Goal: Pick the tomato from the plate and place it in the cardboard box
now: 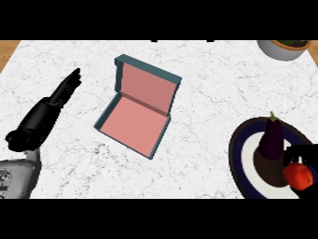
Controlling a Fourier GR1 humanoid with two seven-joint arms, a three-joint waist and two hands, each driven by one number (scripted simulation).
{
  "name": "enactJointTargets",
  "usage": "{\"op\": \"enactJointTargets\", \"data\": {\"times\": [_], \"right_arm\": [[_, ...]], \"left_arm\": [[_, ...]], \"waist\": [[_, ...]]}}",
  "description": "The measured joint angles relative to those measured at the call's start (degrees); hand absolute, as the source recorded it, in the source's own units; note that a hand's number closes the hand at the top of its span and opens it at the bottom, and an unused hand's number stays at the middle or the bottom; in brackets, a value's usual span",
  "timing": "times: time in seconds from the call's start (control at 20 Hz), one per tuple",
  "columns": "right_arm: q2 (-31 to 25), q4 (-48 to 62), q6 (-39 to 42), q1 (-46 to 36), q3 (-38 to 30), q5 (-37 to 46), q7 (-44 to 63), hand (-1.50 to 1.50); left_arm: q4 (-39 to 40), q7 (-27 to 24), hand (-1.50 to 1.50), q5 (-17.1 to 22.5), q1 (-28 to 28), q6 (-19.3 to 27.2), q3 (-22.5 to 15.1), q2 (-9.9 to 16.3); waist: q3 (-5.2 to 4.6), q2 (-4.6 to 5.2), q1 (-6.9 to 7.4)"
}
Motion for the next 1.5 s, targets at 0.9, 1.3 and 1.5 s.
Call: {"op": "enactJointTargets", "data": {"times": [0.9, 1.3, 1.5], "right_arm": [[26.56, -12.44, -9.68, -27.84, 44.32, 16.25, 25.48, 1.5], [27.46, -13.53, -20.71, -37.19, 48.27, 11.79, 50.93, 1.5], [27.54, -10.95, -24.92, -45.16, 47.69, 9.41, 63.08, 1.5]], "left_arm": [[1.71, -0.08, 0.0, -0.72, -4.07, -2.2, -4.4, -2.47], [2.62, -0.29, 0.0, -0.95, -4.6, -1.82, -3.63, -2.13], [2.76, 0.15, 0.0, -1.0, -4.95, -1.73, -3.7, -2.4]], "waist": [[-0.32, -0.02, 8.01], [-0.21, -0.01, 6.97], [-0.23, 0.07, 6.76]]}}
